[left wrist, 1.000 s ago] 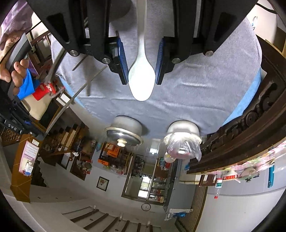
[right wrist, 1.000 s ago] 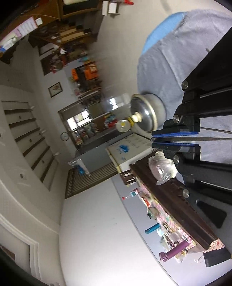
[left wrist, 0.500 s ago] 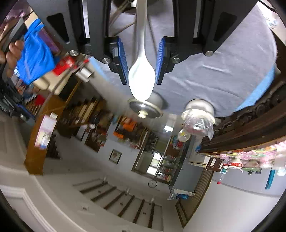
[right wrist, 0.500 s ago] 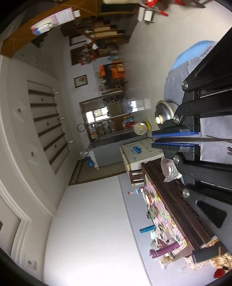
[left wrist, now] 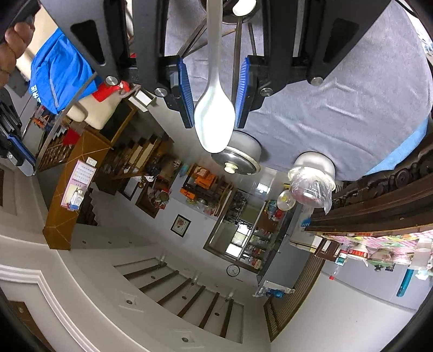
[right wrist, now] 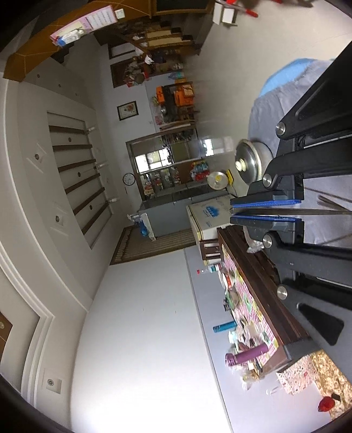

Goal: Organize utensils
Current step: 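Carry the spoon and chopstick up over the grey cup with both grippers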

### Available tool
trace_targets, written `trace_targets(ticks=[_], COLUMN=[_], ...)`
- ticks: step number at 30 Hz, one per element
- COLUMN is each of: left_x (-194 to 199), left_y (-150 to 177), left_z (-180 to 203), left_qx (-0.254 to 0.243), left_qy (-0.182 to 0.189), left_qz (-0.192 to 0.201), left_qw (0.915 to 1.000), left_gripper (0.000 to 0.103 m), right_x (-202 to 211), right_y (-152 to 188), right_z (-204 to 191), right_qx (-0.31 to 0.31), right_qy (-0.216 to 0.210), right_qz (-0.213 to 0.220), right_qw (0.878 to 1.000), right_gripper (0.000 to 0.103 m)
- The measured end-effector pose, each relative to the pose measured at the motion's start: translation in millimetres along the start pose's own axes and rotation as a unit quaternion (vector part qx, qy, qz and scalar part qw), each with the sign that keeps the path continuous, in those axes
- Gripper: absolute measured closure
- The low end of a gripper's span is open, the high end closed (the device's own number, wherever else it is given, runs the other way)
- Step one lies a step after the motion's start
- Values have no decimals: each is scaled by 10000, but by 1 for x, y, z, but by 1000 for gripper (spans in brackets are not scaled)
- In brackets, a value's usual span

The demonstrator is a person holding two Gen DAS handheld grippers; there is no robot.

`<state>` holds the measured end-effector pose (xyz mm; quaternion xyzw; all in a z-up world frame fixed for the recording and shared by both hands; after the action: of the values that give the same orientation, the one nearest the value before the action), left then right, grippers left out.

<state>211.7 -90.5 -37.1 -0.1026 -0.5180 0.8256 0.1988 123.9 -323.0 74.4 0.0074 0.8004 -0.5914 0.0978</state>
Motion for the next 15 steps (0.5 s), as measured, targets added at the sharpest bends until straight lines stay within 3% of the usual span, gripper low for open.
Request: trace_targets(ticks=[15], left_x=[-9], left_y=[29], left_z=[1], left_qx=[44], left_qy=[-47], left_qz=[-30], left_qw=[10000], left_gripper=[71], right_x=[5], right_y=[51], right_z=[-3], right_qx=[-254], right_qy=[-7], right_qz=[-396], right_qw=[9989], right_gripper=[97])
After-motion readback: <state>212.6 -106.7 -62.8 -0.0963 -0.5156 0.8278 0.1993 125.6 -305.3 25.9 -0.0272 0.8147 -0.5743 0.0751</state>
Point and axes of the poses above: each gripper's, at about its wrist camera, not at the fingertips, and x roughly against the way its jaws point, z to its right, y to its underside, the point moved 5 cm from there along -x, roughly the way its jaws point, and after that the axes turned 14 degrees about z, right-handed, at the moved point
